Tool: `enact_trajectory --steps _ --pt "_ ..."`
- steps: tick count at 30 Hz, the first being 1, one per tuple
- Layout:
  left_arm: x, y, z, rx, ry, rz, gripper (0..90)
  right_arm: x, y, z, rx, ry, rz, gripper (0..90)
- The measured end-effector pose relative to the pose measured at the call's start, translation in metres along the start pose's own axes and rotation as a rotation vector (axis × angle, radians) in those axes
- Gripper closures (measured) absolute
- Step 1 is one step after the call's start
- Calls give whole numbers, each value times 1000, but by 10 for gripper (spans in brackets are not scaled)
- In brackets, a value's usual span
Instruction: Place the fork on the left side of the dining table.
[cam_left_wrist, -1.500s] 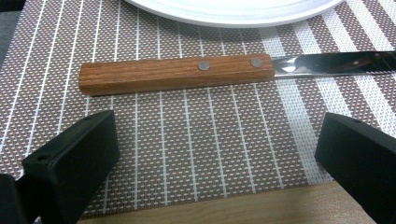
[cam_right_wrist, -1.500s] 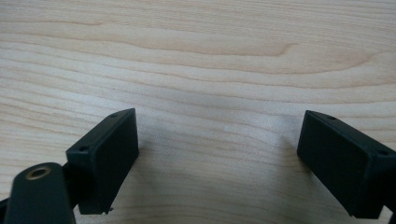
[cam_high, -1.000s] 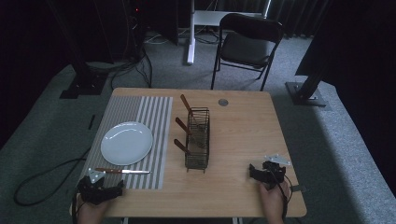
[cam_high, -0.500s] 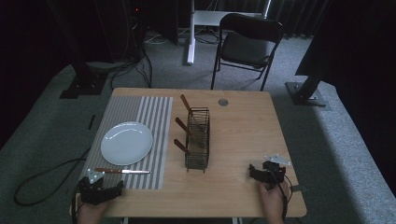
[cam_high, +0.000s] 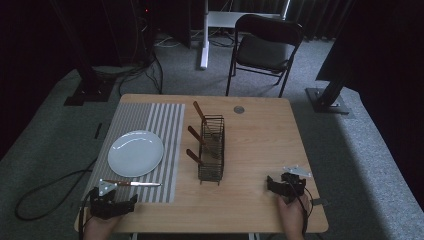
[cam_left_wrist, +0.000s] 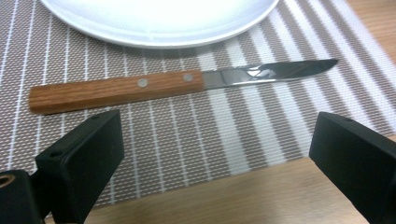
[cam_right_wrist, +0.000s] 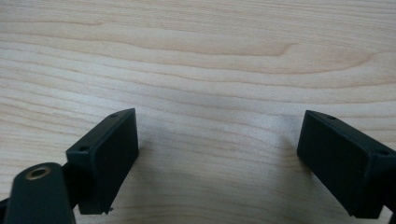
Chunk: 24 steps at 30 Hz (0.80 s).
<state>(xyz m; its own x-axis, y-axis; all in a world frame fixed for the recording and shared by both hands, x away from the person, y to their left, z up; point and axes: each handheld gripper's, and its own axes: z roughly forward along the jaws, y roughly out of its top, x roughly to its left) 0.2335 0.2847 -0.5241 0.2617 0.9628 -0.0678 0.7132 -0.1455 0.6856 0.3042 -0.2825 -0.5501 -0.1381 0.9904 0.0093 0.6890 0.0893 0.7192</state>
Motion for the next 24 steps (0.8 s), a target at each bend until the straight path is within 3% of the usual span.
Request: enact_trajectory --steps 2,3,12,17,24 --pt "0 0 0 0 0 0 34 0 0 0 0 0 0 122" --pt "-3 4 -4 -24 -27 0 34 0 0 0 -1 0 0 122" --pt "-9 16 -7 -59 -86 9 34 0 0 0 0 0 0 122" --pt "-10 25 -6 -70 -163 22 34 0 0 0 0 0 0 122" --pt "-16 42 -3 -78 -178 38 35 0 0 0 0 0 0 122"
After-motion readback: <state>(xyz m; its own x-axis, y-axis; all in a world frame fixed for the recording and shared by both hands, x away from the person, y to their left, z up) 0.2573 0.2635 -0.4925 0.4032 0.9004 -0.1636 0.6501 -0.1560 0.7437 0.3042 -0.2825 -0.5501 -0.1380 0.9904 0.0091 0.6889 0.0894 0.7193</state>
